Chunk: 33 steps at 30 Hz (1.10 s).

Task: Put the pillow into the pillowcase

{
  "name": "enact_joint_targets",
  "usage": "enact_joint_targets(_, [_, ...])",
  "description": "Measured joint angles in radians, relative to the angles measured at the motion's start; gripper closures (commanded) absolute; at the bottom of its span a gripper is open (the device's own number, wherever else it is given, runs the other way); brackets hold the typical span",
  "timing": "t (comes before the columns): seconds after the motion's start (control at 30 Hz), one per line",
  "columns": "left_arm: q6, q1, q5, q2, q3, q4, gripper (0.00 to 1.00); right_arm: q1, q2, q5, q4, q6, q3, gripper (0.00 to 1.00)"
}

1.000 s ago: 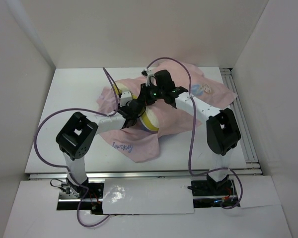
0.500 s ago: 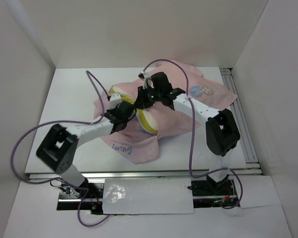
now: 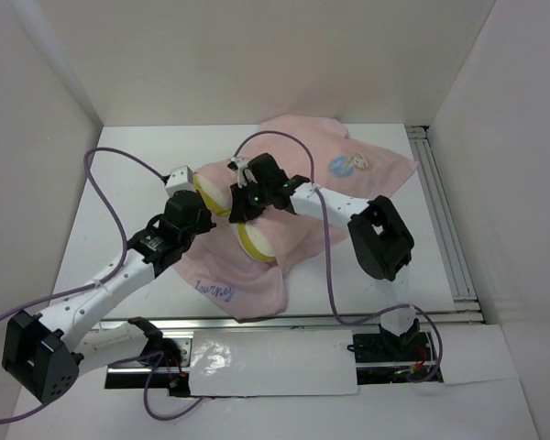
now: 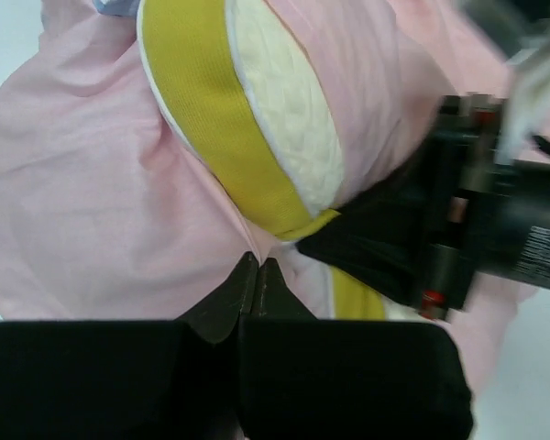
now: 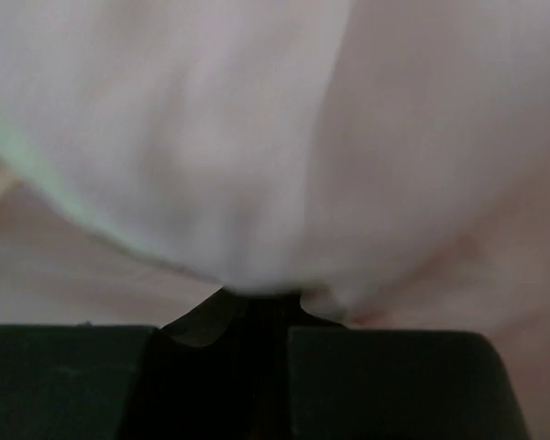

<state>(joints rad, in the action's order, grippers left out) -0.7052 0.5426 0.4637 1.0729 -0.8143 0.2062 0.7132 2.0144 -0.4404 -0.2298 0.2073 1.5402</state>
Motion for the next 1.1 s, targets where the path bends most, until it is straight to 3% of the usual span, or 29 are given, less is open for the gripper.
enact_joint_targets(0.27, [0.026,-0.012,-0.069,-0.117,0.001,0.081,1.0,0.039,0.19,0.192,-0.109,0.082,0.192,1.0])
enact_joint_targets(0.5, [0.024,-0.019,-0.1,-0.234,0.021,0.137,1.0,0.04,0.318,0.244,-0.235,0.17,0.402,1.0])
enact_joint_targets(0.73, [0.02,-0.018,-0.085,-0.406,0.051,0.238,1.0,0.045,0.339,0.253,-0.254,0.194,0.409,0.99])
enact_joint_targets(0.8, [0.016,-0.016,-0.06,-0.408,0.051,0.26,1.0,0.047,0.297,0.25,-0.192,0.179,0.323,0.79])
enact_joint_targets(0.87, [0.009,-0.01,-0.041,-0.391,0.048,0.273,1.0,0.047,0.235,0.228,-0.109,0.142,0.214,0.5])
enact_joint_targets(1.0, [-0.02,-0.005,-0.026,-0.311,0.038,0.264,1.0,0.047,0.099,0.101,-0.012,0.016,0.043,0.35])
enact_joint_targets(1.1, [-0.037,-0.005,-0.011,-0.27,0.038,0.256,1.0,0.04,0.016,-0.005,-0.006,-0.078,0.002,0.3])
